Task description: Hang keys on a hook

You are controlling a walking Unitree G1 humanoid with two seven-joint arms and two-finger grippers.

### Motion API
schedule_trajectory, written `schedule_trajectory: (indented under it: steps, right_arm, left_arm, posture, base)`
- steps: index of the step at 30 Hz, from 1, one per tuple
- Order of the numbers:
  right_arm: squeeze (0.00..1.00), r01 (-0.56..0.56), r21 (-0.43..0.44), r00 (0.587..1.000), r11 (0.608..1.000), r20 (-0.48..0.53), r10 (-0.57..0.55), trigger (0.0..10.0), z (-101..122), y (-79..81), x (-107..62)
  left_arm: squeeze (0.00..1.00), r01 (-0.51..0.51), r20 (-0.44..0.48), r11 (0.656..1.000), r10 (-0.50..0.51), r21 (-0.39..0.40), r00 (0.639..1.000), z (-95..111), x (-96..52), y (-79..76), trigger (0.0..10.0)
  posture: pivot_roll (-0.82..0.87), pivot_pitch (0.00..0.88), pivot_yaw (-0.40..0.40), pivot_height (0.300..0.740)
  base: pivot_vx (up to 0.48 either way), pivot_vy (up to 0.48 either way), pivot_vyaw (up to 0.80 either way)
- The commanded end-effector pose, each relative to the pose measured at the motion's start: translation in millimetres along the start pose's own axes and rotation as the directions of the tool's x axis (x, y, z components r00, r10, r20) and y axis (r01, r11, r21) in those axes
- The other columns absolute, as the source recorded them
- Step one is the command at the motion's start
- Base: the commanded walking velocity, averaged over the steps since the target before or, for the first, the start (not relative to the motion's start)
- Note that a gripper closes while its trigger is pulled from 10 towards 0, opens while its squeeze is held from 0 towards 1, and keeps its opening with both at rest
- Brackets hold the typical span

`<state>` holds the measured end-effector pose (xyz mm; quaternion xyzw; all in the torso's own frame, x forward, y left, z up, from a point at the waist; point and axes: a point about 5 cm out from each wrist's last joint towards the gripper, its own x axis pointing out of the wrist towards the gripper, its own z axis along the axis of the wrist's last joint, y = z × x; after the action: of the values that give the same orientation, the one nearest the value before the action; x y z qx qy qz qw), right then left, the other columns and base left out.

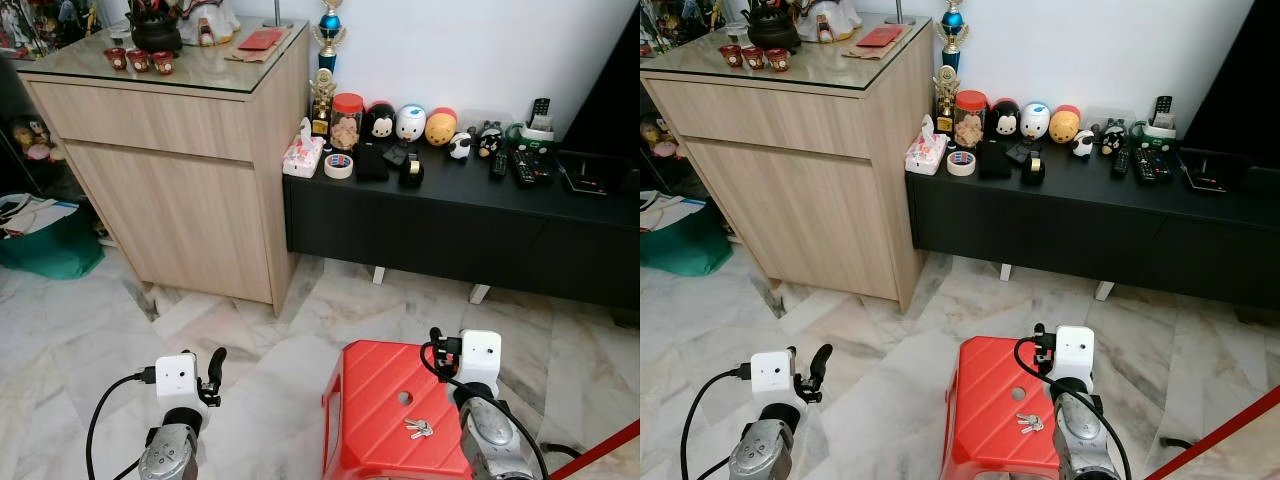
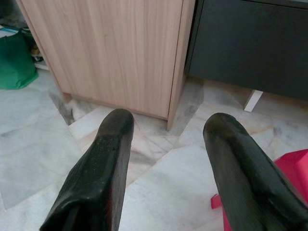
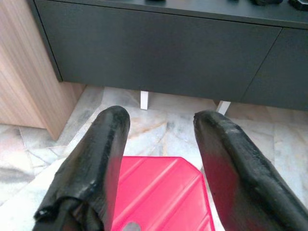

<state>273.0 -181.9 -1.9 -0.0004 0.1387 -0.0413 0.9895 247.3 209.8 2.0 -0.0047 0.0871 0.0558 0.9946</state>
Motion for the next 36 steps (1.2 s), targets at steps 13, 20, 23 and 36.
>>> schedule_trajectory:
  steps: [13,20,23,36]
  right_arm:
    - [0.00,0.001,-0.011,0.999,1.000,-0.036,-0.001,10.0,3.5,4.6,6.6]
    - [0.00,-0.005,-0.015,0.999,1.000,-0.051,0.004,10.0,1.3,4.4,6.0]
    - [0.00,-0.015,-0.013,0.999,1.000,-0.043,0.014,10.0,1.7,6.2,5.7]
    - [0.00,-0.027,0.026,0.999,0.999,-0.019,0.028,10.0,5.8,9.4,7.2]
  left_arm:
    - [0.00,-0.003,-0.011,1.000,0.002,-0.015,1.000,2.8,5.3,2.0,10.0]
    - [0.00,-0.007,-0.015,1.000,0.007,-0.015,1.000,2.2,5.0,3.3,10.0]
    - [0.00,-0.012,-0.019,1.000,0.012,-0.011,1.000,1.8,5.0,4.8,10.0]
    - [0.00,-0.011,-0.031,1.000,0.011,-0.006,0.999,0.6,5.0,5.9,10.0]
  posture:
    - [-0.01,0.000,-0.033,0.710]
    - [-0.01,0.002,-0.035,0.660]
    - [-0.01,0.005,-0.036,0.650]
    - [0.00,0.007,-0.034,0.650]
  base:
    - [0.000,0.000,0.00]
    - [0.000,0.000,0.00]
    - [0.000,0.000,0.00]
    - [0.000,0.000,0.00]
